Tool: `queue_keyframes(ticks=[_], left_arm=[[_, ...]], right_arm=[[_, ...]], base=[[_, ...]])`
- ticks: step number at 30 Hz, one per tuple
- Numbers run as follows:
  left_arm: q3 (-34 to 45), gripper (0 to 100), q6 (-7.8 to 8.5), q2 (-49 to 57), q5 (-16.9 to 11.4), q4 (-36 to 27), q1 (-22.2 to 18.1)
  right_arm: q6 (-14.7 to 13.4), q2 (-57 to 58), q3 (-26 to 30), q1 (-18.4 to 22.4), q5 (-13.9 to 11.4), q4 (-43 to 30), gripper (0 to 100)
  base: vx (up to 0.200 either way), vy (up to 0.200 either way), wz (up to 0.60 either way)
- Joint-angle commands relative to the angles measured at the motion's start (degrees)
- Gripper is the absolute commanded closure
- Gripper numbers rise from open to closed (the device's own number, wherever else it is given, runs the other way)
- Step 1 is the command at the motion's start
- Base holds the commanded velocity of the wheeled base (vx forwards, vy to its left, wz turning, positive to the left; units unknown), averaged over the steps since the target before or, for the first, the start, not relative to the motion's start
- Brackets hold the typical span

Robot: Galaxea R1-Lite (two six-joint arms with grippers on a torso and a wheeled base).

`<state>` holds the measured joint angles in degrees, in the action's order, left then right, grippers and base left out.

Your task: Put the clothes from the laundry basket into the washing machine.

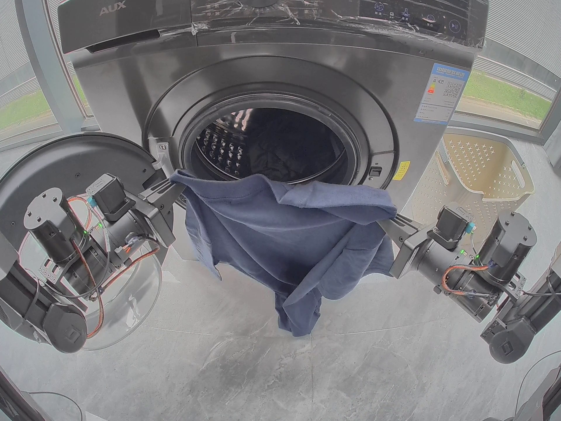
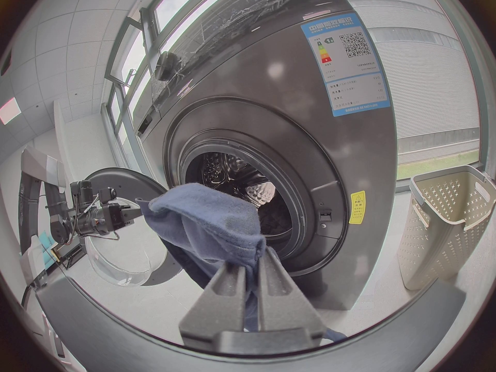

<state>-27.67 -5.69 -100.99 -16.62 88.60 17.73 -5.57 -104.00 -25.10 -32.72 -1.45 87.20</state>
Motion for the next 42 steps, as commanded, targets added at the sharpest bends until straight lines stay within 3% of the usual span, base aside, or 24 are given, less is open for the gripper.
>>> queue_keyframes(ticks=[1, 7, 15, 21, 38, 39, 42], left_arm=[[0.4, 100, -0.02, 2.5, 0.0, 0.1, 1.4], [2.7, 100, -0.02, 8.8, -0.3, -0.3, 3.8], [3.2, 100, 0.07, 10.4, -0.5, -0.8, -0.1], [3.2, 100, 0.07, 10.1, -0.3, -0.9, -0.4], [2.5, 100, -0.02, 10.3, 0.0, -0.8, 0.5], [2.5, 100, 0.07, 10.3, 0.0, -0.8, 0.5], [2.6, 100, 0.07, 10.3, -0.1, -0.8, 0.6]], right_arm=[[0.0, 0.6, 0.2, -0.4, -0.5, 0.6, 100], [0.0, 3.2, 0.6, -1.2, -1.4, 1.2, 100], [0.0, 4.2, 3.7, 0.1, -3.9, 1.3, 100], [-0.1, 4.2, 5.3, 0.7, -6.4, 1.3, 100], [-0.1, 3.7, 3.7, 0.7, -6.0, 1.4, 100], [-0.1, 3.6, 3.5, 0.6, -6.0, 1.4, 0], [-0.1, 3.4, 3.5, 0.1, -5.9, 1.3, 0]], base=[[0.0, 0.0, 0.0], [0.0, 0.0, 0.0], [0.0, 0.0, 0.0], [0.0, 0.0, 0.0], [0.0, 0.0, 0.0], [0.0, 0.0, 0.0], [0.0, 0.0, 0.0]])
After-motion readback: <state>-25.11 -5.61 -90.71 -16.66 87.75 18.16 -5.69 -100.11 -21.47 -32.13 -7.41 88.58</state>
